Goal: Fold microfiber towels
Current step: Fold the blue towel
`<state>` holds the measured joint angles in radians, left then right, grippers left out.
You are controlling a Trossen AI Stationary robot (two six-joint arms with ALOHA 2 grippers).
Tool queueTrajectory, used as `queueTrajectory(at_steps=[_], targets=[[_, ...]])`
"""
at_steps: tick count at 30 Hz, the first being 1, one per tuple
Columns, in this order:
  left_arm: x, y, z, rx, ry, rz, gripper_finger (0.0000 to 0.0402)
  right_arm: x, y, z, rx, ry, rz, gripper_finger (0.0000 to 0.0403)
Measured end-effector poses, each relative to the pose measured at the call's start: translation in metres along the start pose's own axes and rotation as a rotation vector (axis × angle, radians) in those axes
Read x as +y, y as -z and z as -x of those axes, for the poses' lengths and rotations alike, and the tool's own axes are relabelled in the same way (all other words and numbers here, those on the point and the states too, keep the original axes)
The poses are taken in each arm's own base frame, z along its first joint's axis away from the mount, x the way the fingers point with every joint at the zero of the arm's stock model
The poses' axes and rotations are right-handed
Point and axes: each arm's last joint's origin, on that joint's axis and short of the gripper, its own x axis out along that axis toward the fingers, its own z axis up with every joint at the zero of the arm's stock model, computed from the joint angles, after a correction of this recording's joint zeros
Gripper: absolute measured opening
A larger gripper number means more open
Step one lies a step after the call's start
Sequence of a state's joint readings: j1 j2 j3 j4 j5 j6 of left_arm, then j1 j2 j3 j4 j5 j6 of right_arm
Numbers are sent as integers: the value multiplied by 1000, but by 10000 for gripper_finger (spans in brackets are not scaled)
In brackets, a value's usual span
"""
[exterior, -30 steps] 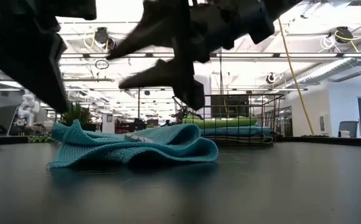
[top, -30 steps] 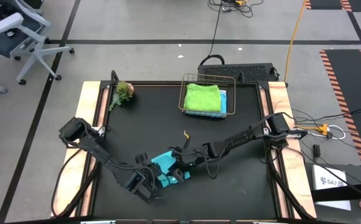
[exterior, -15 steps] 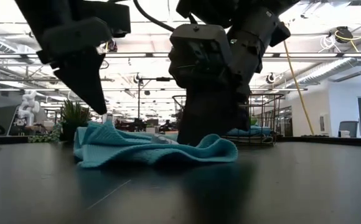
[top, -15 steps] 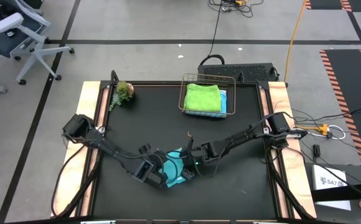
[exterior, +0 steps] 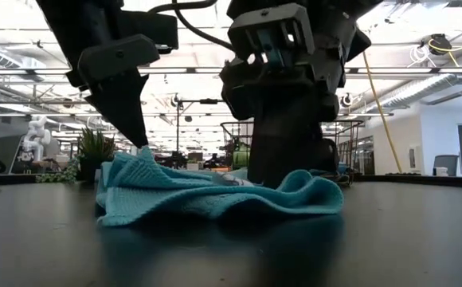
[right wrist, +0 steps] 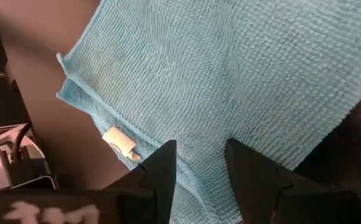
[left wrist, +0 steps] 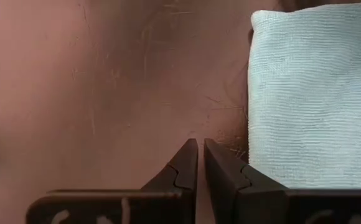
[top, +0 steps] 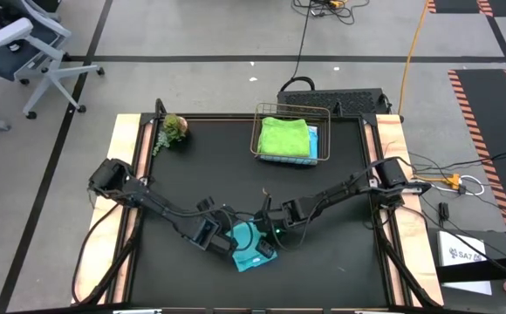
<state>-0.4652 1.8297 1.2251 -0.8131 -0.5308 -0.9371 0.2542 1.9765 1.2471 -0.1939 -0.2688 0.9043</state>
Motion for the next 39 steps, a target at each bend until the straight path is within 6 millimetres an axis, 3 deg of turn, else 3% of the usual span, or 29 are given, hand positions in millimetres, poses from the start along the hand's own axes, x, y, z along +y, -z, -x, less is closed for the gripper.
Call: queueTrajectory(at_steps=[15,24,32,39], targets=[[0,0,0,2,0,0,31,16,-8,5,-161,-92,76,130],[0,0,0,6,4,8,31,27,7,0,-198,-43,112,130],[0,0,0,6,7,10,31,20,27,-9,-105,91,113,130],[-1,0,0,4,12,15,31,13,34,-5,-4,168,103,130]])
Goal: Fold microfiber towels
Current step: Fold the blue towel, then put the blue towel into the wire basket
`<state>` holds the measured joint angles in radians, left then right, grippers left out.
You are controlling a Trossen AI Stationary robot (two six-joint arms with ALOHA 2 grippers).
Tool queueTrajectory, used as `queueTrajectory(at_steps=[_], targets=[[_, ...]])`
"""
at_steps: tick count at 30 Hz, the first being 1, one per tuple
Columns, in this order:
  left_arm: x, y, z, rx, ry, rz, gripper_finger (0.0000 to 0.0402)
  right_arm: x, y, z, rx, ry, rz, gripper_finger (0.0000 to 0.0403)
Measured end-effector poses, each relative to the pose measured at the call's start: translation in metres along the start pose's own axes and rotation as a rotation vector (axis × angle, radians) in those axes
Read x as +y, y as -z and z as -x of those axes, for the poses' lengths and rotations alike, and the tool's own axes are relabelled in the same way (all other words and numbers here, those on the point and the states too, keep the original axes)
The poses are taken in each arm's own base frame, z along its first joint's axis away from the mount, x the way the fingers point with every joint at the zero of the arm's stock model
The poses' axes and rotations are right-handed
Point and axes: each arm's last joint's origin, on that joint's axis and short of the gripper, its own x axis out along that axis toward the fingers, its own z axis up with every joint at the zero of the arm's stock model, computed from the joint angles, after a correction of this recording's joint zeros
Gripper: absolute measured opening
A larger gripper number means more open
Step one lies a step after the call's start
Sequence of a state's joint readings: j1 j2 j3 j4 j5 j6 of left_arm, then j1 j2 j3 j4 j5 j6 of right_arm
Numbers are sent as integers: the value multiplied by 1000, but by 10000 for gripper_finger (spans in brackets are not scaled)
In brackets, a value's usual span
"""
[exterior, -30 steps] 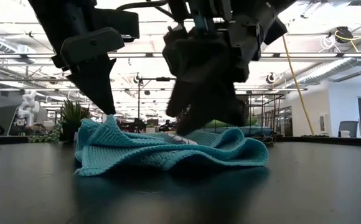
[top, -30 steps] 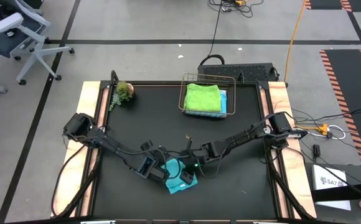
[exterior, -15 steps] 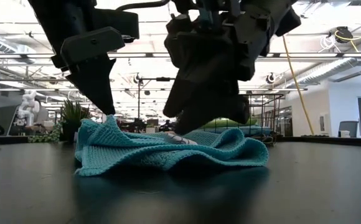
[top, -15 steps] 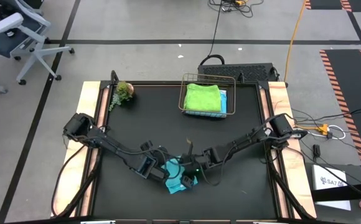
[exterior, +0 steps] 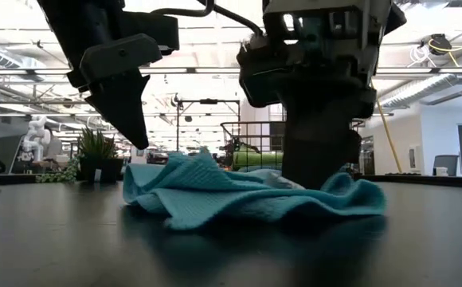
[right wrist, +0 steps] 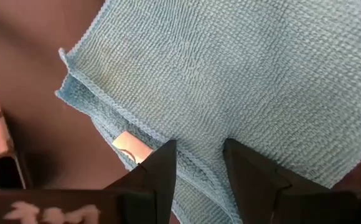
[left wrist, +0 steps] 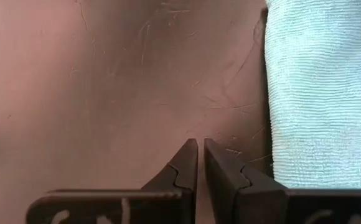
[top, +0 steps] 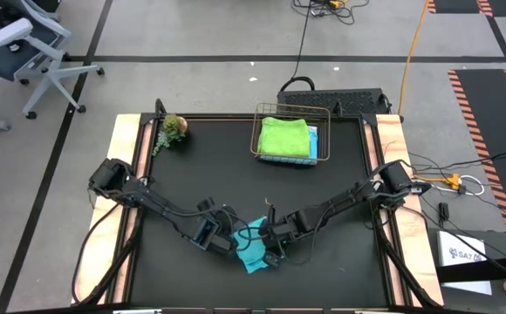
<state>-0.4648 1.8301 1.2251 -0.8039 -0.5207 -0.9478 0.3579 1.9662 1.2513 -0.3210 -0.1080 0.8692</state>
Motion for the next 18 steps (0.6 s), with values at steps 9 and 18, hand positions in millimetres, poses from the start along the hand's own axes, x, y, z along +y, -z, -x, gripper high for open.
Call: queueTrajectory(at_steps=[9,18], targets=[[-8,-14,-3,-47,122,-16,31,10,-2,38,5,-118,5,130],[17,-50,-29,180,374,99,31,18,9,99,-102,-82,-28,130]])
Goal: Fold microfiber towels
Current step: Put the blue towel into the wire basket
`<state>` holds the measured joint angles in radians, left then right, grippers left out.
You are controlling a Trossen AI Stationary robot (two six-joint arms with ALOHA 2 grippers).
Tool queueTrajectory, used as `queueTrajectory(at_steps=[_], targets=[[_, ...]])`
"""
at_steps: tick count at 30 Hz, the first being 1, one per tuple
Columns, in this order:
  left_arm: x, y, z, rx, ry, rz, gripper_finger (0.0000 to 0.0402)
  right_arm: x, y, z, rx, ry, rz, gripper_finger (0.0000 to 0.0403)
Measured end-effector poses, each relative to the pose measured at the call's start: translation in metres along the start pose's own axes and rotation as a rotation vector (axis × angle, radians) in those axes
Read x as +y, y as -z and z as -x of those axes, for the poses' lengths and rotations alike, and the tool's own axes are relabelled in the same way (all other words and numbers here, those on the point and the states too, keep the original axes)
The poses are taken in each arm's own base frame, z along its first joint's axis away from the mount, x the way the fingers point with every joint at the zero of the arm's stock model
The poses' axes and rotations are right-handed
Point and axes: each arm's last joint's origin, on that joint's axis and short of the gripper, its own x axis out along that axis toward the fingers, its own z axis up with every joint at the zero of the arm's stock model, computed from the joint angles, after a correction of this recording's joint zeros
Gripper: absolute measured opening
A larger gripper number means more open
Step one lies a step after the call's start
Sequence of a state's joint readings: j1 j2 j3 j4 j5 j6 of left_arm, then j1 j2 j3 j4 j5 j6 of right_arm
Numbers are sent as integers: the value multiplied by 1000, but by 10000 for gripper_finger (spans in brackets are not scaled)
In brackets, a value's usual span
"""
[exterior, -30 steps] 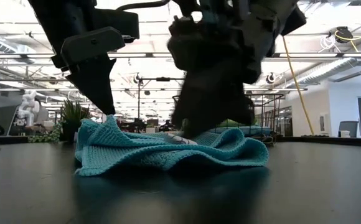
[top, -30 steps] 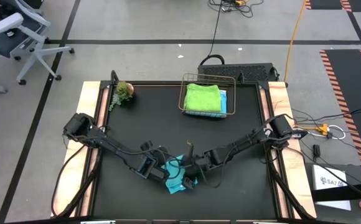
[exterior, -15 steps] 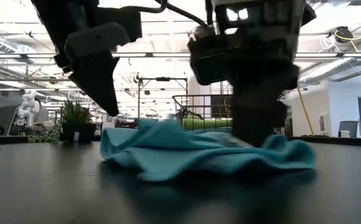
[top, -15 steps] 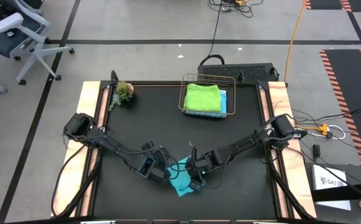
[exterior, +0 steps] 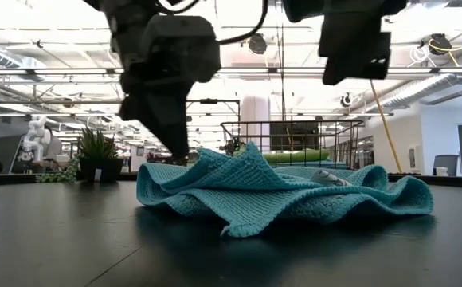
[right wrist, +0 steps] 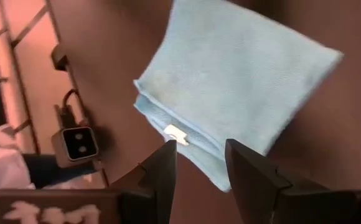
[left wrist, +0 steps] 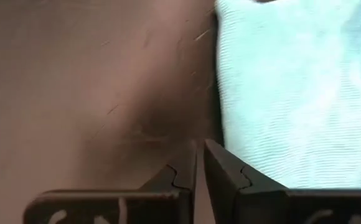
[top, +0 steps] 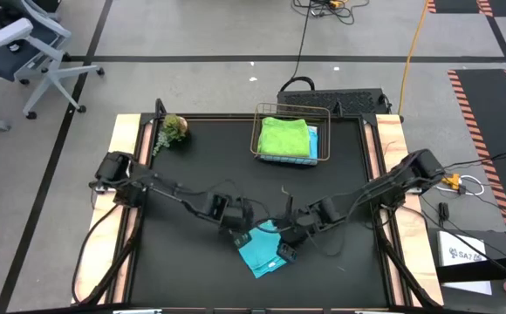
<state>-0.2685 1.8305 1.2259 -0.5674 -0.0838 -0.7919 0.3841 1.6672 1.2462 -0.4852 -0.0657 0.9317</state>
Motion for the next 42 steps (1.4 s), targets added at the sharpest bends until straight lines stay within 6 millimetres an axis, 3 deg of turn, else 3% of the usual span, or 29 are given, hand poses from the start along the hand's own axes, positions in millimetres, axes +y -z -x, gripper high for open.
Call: queueTrajectory(at_steps=[8,17,25,29,36,42], targets=[[7,-21,-1,21,192,-91,39,2,18,23,3,81,-51,130],[6,-21,-5,26,218,-171,140,4,33,24,57,126,-75,130],[10,-19,-48,112,224,-77,187,12,47,24,49,132,-120,130],[8,-20,-59,132,271,-37,188,15,52,24,34,137,-139,130],[6,-25,-60,104,297,-23,182,16,54,24,33,141,-147,130],[6,-24,-61,70,251,-7,98,15,54,24,22,150,-147,130]])
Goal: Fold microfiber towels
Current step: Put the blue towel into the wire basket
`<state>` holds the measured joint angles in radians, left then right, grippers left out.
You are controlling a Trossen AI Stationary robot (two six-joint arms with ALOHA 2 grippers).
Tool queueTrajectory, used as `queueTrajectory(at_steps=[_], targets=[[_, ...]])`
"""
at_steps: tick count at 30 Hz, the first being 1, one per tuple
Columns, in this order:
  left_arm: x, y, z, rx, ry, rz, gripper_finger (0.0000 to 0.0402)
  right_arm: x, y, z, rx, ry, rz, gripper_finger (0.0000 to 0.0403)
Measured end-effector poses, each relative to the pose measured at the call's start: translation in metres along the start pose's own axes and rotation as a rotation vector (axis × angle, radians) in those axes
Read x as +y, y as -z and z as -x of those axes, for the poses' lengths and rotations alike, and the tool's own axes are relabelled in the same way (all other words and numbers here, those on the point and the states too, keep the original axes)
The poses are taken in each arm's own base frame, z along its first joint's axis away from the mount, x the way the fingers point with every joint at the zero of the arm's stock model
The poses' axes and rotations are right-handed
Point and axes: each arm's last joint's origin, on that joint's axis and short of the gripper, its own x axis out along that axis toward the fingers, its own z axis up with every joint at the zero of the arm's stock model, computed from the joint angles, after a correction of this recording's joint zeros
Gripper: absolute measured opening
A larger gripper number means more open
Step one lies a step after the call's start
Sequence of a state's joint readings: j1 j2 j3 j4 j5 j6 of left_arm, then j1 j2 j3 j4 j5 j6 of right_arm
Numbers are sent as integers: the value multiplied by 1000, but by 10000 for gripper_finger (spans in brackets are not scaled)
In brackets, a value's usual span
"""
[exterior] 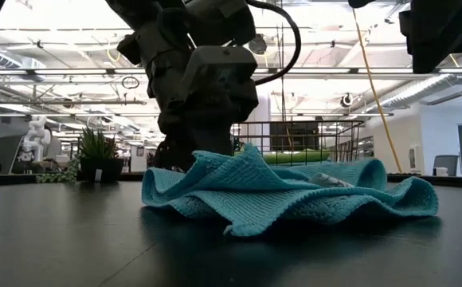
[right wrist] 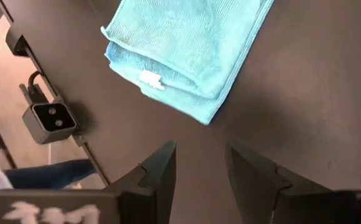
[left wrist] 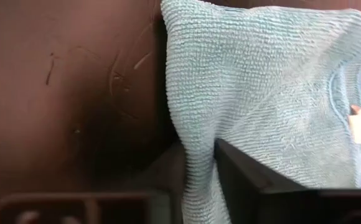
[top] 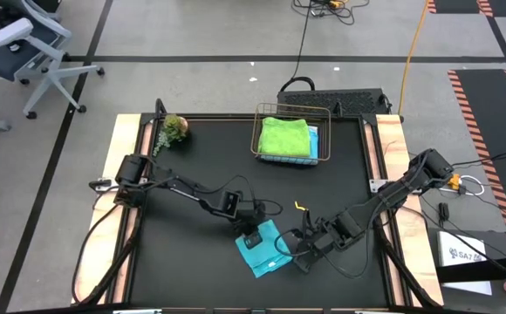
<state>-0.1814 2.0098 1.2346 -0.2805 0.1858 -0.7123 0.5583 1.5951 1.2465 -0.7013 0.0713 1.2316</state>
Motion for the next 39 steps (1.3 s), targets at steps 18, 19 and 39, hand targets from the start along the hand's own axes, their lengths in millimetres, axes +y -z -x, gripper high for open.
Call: queueTrajectory(at_steps=[18,19,39], targets=[[-2,10,-1,-193,-255,298,5,-26,7,-13,-4,179,53,130],[-1,11,-1,-206,-275,333,5,-32,9,-18,2,194,38,130],[-38,15,-8,-301,10,468,37,-117,45,-85,-127,-441,-334,130]])
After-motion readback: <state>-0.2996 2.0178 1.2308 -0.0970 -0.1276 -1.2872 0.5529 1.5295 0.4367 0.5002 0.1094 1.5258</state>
